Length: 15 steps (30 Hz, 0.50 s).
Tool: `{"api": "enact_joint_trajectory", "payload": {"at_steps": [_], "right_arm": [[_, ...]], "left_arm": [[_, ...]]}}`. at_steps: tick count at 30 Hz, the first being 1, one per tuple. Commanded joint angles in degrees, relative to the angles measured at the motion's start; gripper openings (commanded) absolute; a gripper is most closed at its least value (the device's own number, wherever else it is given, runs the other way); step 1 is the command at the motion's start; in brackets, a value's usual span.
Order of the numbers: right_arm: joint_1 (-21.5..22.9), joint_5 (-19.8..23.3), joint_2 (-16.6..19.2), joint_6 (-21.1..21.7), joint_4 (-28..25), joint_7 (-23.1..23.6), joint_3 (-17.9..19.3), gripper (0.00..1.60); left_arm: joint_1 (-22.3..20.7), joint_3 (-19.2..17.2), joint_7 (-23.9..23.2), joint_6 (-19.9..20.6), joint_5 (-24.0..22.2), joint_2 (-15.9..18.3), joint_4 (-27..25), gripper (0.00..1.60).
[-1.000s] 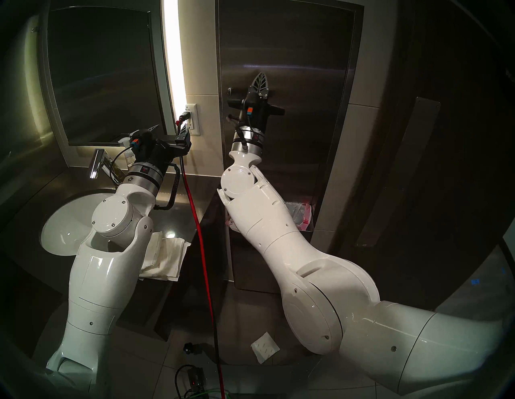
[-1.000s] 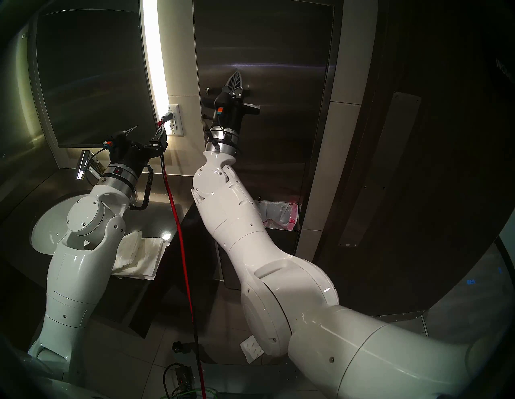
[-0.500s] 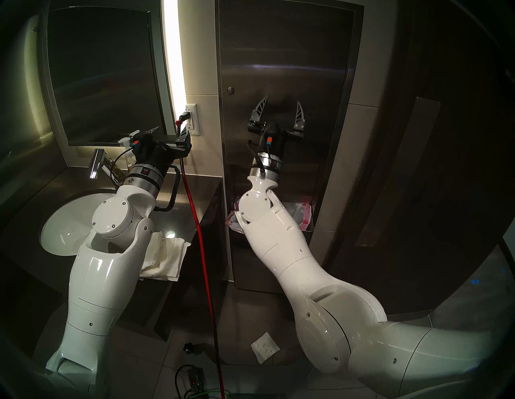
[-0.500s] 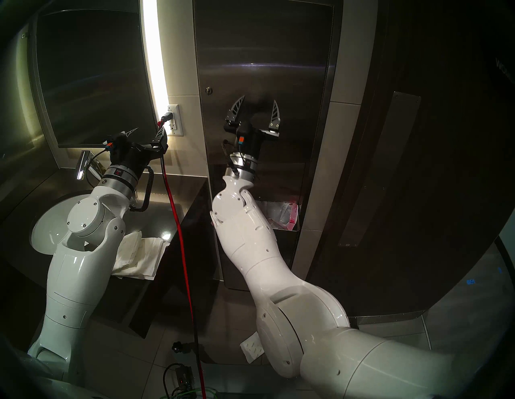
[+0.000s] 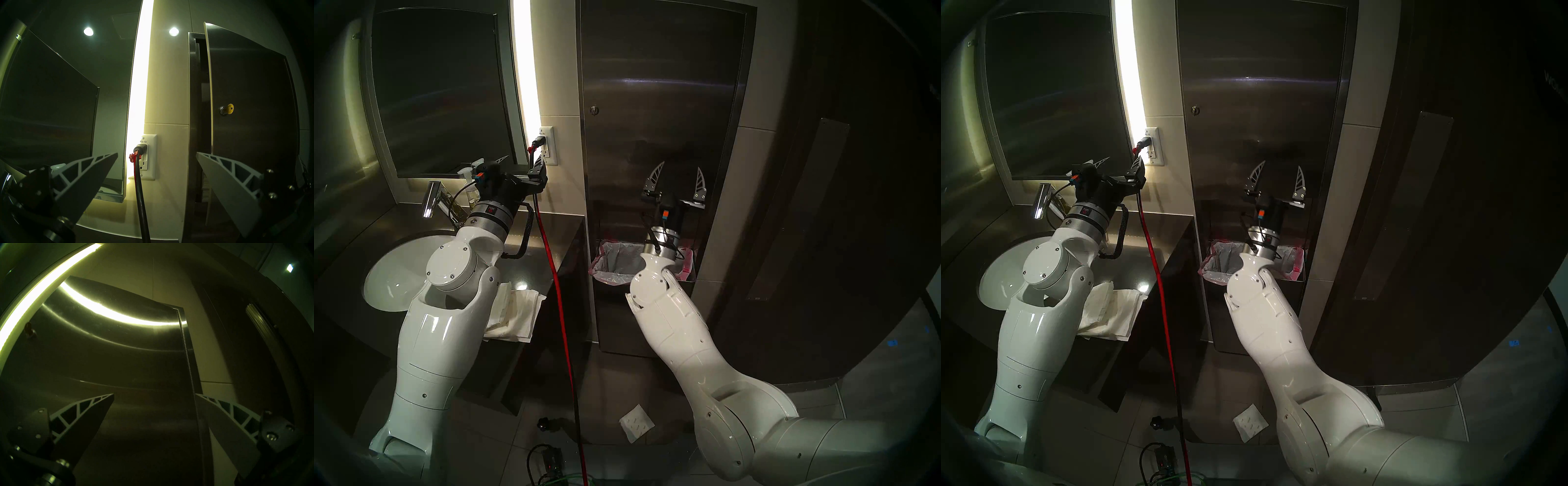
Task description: Twist key and open towel dispenser
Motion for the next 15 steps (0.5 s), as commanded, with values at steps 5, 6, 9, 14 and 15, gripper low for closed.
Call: {"api": "enact_joint_trajectory", "payload": {"at_steps": [5,6,9,14,15], "right_arm": [[-6.6,-1.7,5.0,-1.5,-4.3,0.4,0.3,1.6],[-7.0,-1.9,5.3,-1.6,-4.8,0.4,0.3,1.6],[-8.5,-2.2,6.1,-2.1,-6.1,0.4,0.3,1.6],[-10.7,-2.2,6.6,-3.3,-9.6,-0.2,0.4,1.6],[-11.2,-2.3,6.7,-3.5,-10.1,-0.2,0.3,1.6]], "left_arm": [[-0.5,-0.2,0.0,-0.2,0.0,0.1,-0.4,1.6],[-0.5,-0.2,0.0,-0.2,-0.1,0.1,-0.4,1.6],[-0.5,-0.1,0.0,-0.2,-0.1,0.1,-0.4,1.6],[-0.5,-0.1,0.0,-0.2,-0.1,0.2,-0.5,1.6],[-0.5,-0.1,0.0,-0.2,-0.1,0.2,-0.5,1.6]]}}
